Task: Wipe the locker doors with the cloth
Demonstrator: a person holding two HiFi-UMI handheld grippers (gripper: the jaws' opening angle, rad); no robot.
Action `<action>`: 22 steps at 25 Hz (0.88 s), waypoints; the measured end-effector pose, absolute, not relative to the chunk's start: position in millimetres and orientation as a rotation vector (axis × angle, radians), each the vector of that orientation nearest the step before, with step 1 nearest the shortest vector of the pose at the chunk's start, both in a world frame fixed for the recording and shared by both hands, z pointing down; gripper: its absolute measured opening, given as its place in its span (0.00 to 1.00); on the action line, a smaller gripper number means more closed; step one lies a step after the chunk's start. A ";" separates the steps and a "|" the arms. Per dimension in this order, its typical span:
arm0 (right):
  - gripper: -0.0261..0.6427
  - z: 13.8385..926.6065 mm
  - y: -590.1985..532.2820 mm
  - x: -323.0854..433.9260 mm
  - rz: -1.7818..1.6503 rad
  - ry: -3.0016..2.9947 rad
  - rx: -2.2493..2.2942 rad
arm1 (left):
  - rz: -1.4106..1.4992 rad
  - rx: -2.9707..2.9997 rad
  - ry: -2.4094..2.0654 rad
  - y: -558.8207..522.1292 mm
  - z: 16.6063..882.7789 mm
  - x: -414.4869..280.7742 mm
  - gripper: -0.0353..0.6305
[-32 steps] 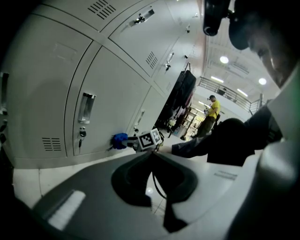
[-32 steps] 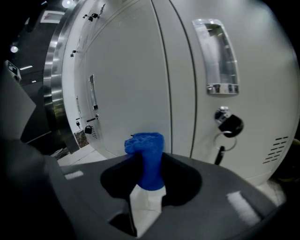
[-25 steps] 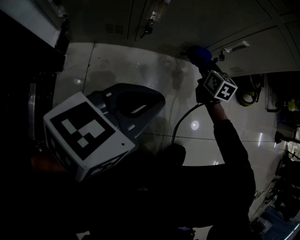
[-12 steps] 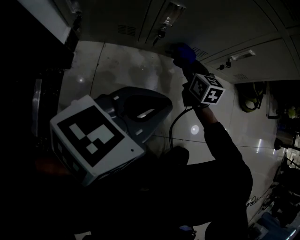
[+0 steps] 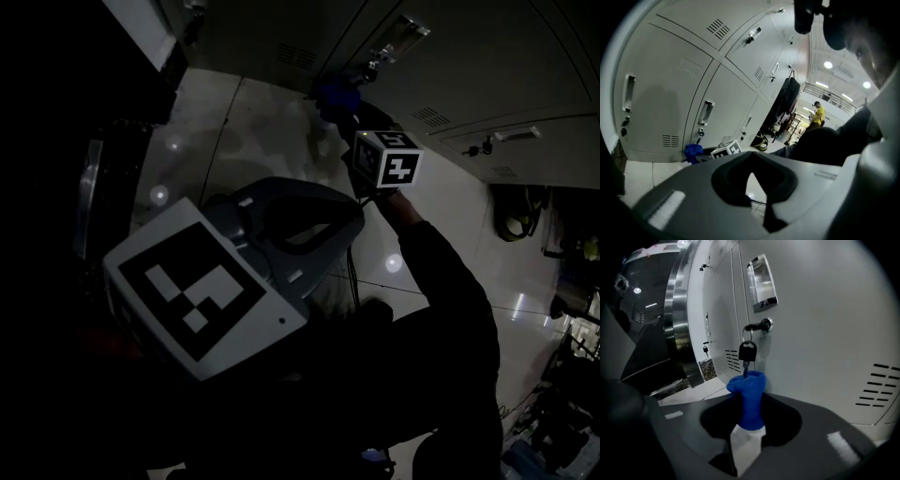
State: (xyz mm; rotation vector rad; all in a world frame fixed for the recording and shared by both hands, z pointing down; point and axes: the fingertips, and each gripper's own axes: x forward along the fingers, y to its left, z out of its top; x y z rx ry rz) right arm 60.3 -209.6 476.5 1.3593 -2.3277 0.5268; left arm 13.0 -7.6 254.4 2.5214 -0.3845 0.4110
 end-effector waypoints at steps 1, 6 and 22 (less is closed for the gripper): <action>0.21 478.4 -212.8 59.7 0.545 -2.322 1.368 | 0.411 2.517 -0.388 -8.3 255.4 11.1 0.05; 0.21 483.4 -218.0 88.4 0.608 -2.273 1.457 | 0.414 2.509 -0.385 -10.9 258.1 12.2 0.05; 0.21 485.0 -181.6 238.8 0.653 -2.110 1.710 | 0.501 2.526 -0.294 -1.9 268.7 58.7 0.05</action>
